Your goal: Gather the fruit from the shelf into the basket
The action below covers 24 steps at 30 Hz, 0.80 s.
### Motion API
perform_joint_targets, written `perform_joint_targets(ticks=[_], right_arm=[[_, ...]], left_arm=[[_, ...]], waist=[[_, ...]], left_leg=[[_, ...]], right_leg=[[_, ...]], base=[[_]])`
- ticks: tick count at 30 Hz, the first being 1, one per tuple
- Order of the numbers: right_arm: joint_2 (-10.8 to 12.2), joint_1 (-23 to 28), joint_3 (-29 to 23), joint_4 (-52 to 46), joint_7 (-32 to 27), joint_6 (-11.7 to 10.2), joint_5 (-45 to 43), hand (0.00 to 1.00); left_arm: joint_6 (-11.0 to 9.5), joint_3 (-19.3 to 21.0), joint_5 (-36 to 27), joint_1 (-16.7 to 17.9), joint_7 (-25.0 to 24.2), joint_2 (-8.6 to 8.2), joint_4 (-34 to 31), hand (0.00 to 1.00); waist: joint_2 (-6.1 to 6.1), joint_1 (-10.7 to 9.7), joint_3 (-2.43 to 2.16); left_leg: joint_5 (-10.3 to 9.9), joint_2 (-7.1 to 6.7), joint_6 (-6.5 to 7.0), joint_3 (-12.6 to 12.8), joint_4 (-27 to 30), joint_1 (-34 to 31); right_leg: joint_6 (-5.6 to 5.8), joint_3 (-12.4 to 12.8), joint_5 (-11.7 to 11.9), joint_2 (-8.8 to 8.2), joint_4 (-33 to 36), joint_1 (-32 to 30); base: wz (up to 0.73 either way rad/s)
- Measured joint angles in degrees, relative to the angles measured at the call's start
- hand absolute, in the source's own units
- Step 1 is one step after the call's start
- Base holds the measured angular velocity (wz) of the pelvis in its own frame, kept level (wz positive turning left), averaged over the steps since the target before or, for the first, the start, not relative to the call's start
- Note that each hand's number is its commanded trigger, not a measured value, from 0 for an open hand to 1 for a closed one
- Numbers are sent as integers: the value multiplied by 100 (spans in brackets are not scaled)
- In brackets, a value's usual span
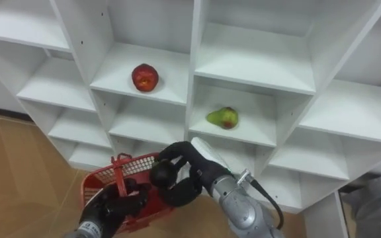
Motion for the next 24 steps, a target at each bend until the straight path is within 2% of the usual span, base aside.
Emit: perform_joint_targets(ticks=[9,11,24], right_arm=[[-10,-7,177,84,63,50,-126,100],[5,-22,194,83,63,126,-123,100],[71,-271,287,243,67,277,-118,100]], left_arm=[[14,-10,120,-27,-59,-48,1,100],[42,-8,118,-28,-59,-48,1,100],[60,-115,117,-47,-59,-65,6,100]], waist=[[18,137,26],[0,177,36],[-63,187,51]], left_leg=[[-3,1,3,-2,-21,-19],[-3,0,3,-6,-19,-38],[-2,-3,4,-42,9,-112]], right_leg=[[0,0,0,5,0,2],[1,-2,-2,5,-6,-11],[0,-7,1,1,37,-75]], base=[[0],[0],[0]])
